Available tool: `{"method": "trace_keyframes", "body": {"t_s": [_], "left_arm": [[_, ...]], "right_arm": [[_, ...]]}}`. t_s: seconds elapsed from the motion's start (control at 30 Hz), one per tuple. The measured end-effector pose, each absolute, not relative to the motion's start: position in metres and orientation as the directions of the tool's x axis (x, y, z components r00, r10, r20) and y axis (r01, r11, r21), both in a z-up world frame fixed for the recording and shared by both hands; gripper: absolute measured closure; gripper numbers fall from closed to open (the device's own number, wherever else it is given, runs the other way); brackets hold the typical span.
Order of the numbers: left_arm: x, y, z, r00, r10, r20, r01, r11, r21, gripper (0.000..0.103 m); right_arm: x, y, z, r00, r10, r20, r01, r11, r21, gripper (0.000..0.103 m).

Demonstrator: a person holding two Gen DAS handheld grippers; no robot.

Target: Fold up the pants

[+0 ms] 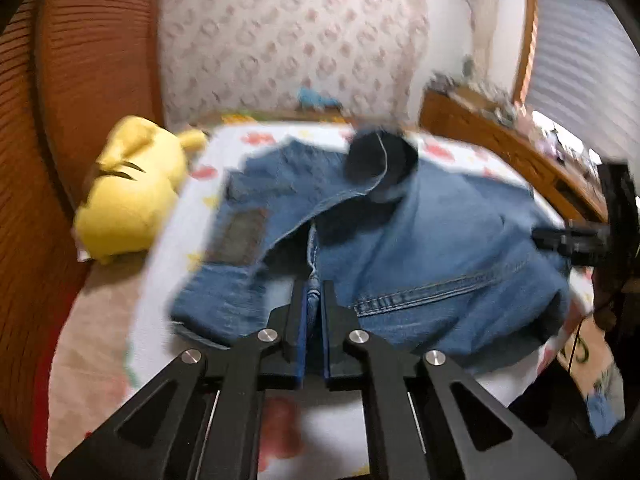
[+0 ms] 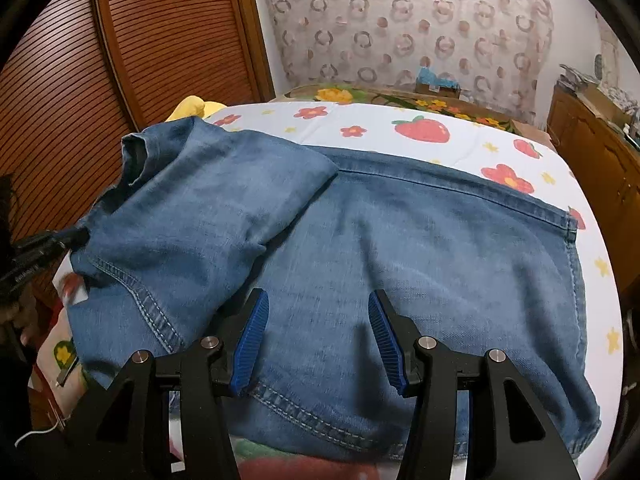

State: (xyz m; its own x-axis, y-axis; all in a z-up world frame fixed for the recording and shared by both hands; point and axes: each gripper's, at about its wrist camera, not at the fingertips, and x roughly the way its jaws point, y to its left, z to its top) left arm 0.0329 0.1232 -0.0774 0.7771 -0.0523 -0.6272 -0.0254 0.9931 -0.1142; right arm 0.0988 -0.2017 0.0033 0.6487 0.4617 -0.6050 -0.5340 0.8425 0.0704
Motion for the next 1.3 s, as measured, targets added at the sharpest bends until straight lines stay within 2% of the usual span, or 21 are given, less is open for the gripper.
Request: {"method": "trace_keyframes", "body": {"t_s": [0.13, 0.3, 0.37, 0.53, 0.87, 0.9, 0.93, 1.0, 1.3], "left_arm": [[0.019, 0.144, -0.072, 0.779, -0.019, -0.627, -0.074, 0.990, -0.121, 0.096], [0.022, 0.149, -0.080, 0.750, -0.032, -0.660, -0.078, 0.988, -0.136, 0.095], [0.025, 0.146, -0.078, 0.750, -0.025, -0.661, -0.077, 0.989, -0.124, 0.090], [0.031, 0.138, -0.072, 0.765, -0.048, -0.642, -0.036, 0.992, -0.117, 0.060], [0.046, 0.110, -0.073, 0.754, -0.106, -0.648, 0.040, 0.993, -0.115, 0.058], [0.047, 0.106, -0.075, 0.750, -0.112, -0.651, 0.047, 0.992, -0.117, 0.051], [0.048, 0.103, -0.077, 0.748, -0.117, -0.654, 0.051, 0.992, -0.118, 0.036], [0.048, 0.096, -0.080, 0.750, -0.127, -0.649, 0.063, 0.991, -0.121, 0.025], [0.055, 0.073, -0.087, 0.736, -0.157, -0.659, 0.098, 0.987, -0.126, 0.025]], "right_arm": [[0.098, -0.206, 0.009, 0.643, 0.481, -0.596, -0.540, 0.837, 0.092, 0.049], [0.094, -0.202, 0.004, 0.638, 0.483, -0.600, -0.550, 0.831, 0.086, 0.049], [0.094, -0.201, 0.002, 0.638, 0.481, -0.602, -0.548, 0.832, 0.083, 0.049], [0.094, -0.200, 0.001, 0.661, 0.458, -0.595, -0.534, 0.843, 0.057, 0.049], [0.080, -0.193, -0.004, 0.678, 0.447, -0.583, -0.524, 0.851, 0.043, 0.049], [0.080, -0.193, -0.003, 0.677, 0.452, -0.581, -0.529, 0.848, 0.044, 0.049], [0.081, -0.193, -0.001, 0.678, 0.453, -0.579, -0.531, 0.846, 0.041, 0.049], [0.082, -0.195, 0.006, 0.678, 0.457, -0.575, -0.537, 0.843, 0.035, 0.049], [0.102, -0.186, 0.038, 0.659, 0.491, -0.570, -0.571, 0.819, 0.045, 0.049]]}}
